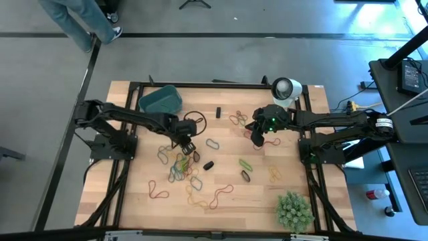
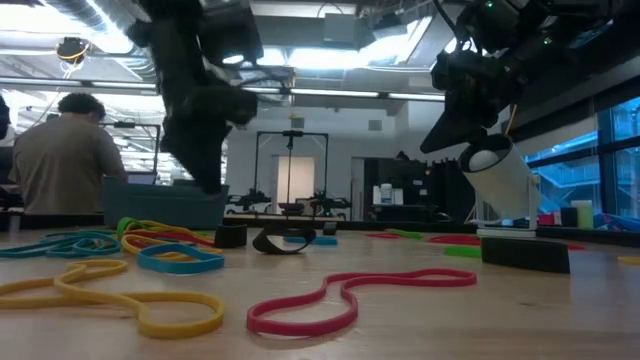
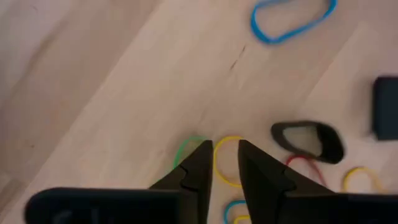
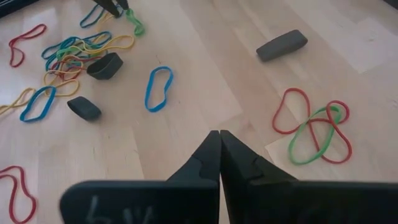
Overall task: Pick and place rubber bands into bin
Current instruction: Put the green rubber band into the bin
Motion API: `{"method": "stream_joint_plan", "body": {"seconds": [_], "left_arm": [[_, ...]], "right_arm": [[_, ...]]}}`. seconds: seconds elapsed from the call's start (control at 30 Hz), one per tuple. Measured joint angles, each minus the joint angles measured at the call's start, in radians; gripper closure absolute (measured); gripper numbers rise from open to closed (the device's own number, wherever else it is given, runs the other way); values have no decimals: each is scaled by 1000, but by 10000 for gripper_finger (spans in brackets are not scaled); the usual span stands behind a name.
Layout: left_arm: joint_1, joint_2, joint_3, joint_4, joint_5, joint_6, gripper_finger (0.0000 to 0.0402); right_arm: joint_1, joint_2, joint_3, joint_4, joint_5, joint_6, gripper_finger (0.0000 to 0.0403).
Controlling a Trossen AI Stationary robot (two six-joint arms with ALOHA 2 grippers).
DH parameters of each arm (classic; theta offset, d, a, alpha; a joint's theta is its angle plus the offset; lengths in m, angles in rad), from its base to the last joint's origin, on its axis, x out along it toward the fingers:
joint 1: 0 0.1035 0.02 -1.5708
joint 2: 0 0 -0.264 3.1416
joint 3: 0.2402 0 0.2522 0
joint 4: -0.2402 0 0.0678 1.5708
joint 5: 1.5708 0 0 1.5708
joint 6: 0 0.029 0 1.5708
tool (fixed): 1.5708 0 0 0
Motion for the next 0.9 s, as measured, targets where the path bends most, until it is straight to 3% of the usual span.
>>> {"method": "stream_joint_plan", "body": {"seconds": [0.17,0.33,0.43,0.57,0.7,0.9], "left_arm": [[6,78,0,-64,-21,49,286],[6,157,0,-110,-40,53,282],[6,195,7,-127,-27,55,311],[3,209,19,-139,16,23,387],[4,163,85,-267,29,20,397],[98,16,251,-420,-95,121,398]], "right_arm": [[0,0,0,-4,0,21,398],[0,0,0,-5,0,28,398],[0,0,0,-5,0,44,398],[0,0,0,0,0,44,398],[0,0,0,1,0,43,398],[0,0,0,1,0,47,398]]}}
